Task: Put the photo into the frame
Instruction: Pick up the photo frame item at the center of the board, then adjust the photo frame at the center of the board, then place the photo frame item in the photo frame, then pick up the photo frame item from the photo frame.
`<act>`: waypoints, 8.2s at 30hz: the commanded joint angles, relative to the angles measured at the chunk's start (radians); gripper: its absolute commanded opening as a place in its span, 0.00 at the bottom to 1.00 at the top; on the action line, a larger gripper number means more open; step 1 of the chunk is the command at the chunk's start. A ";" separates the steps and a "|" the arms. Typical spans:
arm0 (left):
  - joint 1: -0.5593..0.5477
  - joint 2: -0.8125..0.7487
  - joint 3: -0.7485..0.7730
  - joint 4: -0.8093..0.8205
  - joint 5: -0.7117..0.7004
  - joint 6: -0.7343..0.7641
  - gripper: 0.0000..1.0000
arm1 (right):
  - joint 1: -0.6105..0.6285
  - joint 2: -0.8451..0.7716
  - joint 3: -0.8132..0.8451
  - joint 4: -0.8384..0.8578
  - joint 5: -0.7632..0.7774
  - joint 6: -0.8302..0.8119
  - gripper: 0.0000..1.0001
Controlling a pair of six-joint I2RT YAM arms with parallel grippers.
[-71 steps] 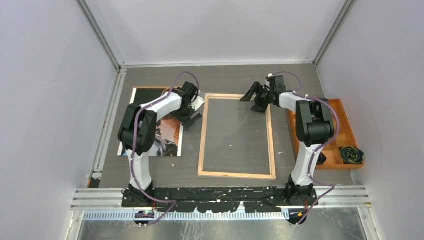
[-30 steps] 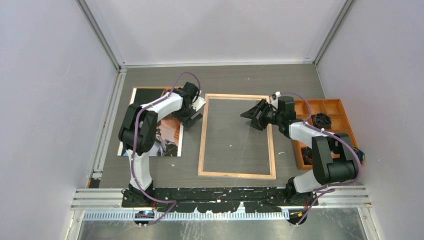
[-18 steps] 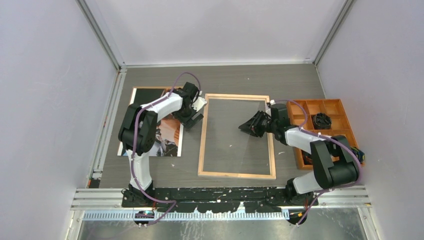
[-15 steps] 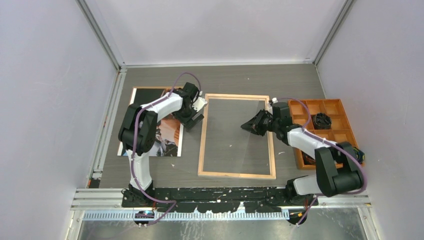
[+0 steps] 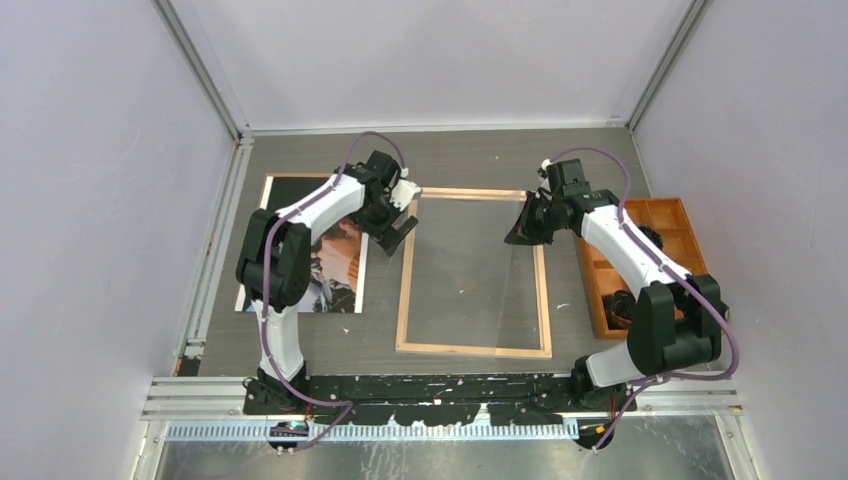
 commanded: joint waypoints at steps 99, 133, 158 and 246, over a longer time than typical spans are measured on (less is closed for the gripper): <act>0.160 -0.041 0.052 -0.090 0.229 -0.003 0.81 | -0.033 -0.093 0.097 0.161 -0.271 -0.025 0.01; 0.124 0.047 -0.083 -0.008 0.232 -0.008 0.65 | -0.039 0.148 -0.132 0.265 0.036 0.132 0.91; 0.118 0.039 -0.083 -0.012 0.224 -0.004 0.64 | 0.305 -0.221 -0.530 0.246 0.100 0.578 0.88; 0.115 -0.027 0.107 -0.146 0.202 0.034 0.90 | 0.151 -0.219 -0.405 0.443 -0.050 0.114 0.01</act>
